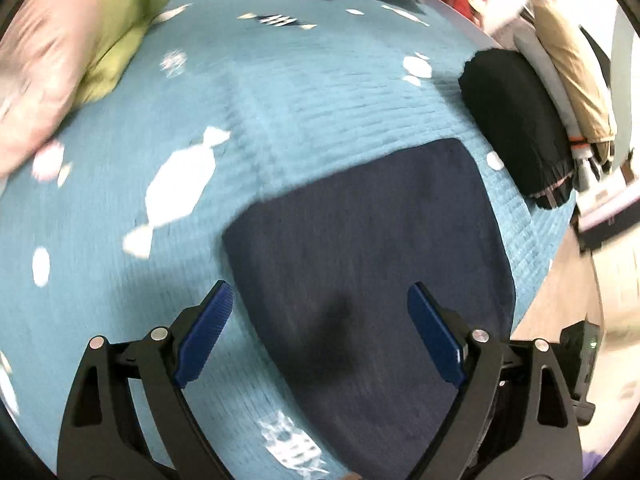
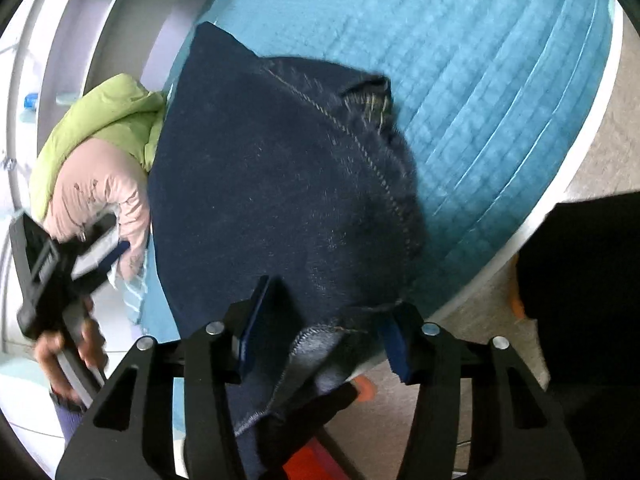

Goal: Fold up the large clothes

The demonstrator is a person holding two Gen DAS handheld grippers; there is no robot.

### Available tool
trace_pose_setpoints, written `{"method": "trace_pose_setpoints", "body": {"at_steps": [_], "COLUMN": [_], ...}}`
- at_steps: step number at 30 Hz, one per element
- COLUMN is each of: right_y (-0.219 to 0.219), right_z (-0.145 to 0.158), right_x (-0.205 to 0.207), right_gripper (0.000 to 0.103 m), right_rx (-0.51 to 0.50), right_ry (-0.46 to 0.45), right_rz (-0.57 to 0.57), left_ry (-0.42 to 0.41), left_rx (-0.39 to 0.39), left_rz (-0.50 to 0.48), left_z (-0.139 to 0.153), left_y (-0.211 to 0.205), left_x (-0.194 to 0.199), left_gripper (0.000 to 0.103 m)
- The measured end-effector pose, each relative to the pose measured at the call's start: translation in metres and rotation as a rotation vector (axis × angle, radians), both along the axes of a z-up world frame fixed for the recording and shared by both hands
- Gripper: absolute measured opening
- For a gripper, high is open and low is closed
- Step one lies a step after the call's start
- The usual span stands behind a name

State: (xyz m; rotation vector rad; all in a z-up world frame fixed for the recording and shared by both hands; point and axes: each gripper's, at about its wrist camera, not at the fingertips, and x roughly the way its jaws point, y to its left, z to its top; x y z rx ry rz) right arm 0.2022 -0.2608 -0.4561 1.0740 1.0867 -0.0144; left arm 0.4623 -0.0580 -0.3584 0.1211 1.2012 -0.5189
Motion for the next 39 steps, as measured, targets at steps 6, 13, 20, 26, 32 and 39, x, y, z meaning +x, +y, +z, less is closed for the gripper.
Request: {"method": "trace_pose_setpoints", "body": {"at_steps": [6, 13, 20, 26, 32, 39], "right_y": [-0.006, -0.037, -0.104, -0.139, -0.133, -0.127], "right_z": [-0.007, 0.019, 0.049, 0.028, 0.026, 0.032], "right_x": [0.001, 0.000, 0.029, 0.059, 0.061, 0.069], "right_gripper": [0.019, 0.015, 0.015, 0.016, 0.016, 0.017], "right_rx": [0.077, 0.082, -0.150, -0.213, -0.224, -0.292], "right_ry": [-0.036, -0.062, -0.026, 0.050, 0.036, 0.055], "right_rz": [-0.017, 0.069, 0.091, 0.078, 0.087, 0.116], "left_ry": [0.072, 0.177, 0.262, 0.342, 0.442, 0.459], "left_rx": [0.028, 0.063, -0.020, -0.113, -0.164, -0.130], "left_rz": [-0.140, -0.174, -0.193, -0.181, -0.182, -0.243], "left_z": [-0.006, -0.038, -0.066, -0.091, -0.113, -0.118], "left_y": [-0.034, -0.061, -0.081, -0.097, -0.098, -0.112], "left_x": [0.050, 0.082, 0.082, 0.076, 0.075, 0.076], "left_gripper": [0.089, 0.089, 0.089, 0.089, 0.090, 0.061]}}
